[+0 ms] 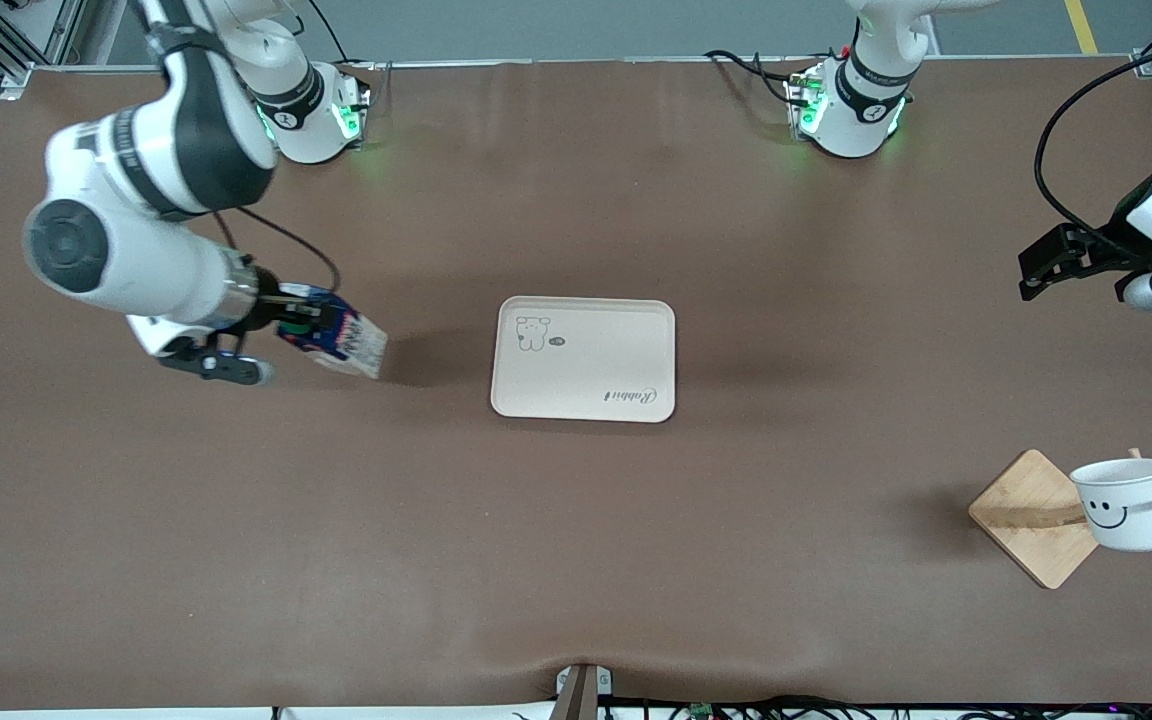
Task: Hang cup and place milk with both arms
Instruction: 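Carry the milk carton with the right gripper away from the tray, then lower the milk carton onto the table with the right gripper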
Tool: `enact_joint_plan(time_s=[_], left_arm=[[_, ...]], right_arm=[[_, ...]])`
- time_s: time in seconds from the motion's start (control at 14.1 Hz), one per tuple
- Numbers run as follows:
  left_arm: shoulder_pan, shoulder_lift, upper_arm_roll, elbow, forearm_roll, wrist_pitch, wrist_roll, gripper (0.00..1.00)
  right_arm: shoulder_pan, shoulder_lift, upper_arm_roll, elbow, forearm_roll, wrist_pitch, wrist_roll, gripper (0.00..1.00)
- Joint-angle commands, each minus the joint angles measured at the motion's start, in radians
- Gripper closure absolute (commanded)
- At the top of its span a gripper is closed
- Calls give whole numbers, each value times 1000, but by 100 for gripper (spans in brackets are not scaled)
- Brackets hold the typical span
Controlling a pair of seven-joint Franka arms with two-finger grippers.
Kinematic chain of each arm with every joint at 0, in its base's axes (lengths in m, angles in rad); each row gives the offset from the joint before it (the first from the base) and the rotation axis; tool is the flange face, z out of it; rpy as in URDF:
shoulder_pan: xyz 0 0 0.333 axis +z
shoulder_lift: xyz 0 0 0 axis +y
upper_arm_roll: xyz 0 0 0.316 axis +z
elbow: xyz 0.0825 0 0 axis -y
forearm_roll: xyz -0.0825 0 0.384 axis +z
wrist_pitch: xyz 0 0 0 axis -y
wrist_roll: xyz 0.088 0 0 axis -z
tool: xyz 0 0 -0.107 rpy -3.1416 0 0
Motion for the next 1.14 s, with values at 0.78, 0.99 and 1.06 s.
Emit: enact_joint_plan(time_s=[0.78, 0.99, 1.06], left_arm=[[-5, -1, 7, 2, -18, 7, 6, 0], [-5, 0, 7, 2, -18, 7, 6, 0], [-5, 0, 7, 2, -18, 7, 6, 0]], right_arm=[[-351, -58, 20, -277, -121, 224, -421, 100], [-366, -56, 22, -317, -119, 244, -415, 100], [-367, -55, 22, -320, -119, 244, -413, 100]])
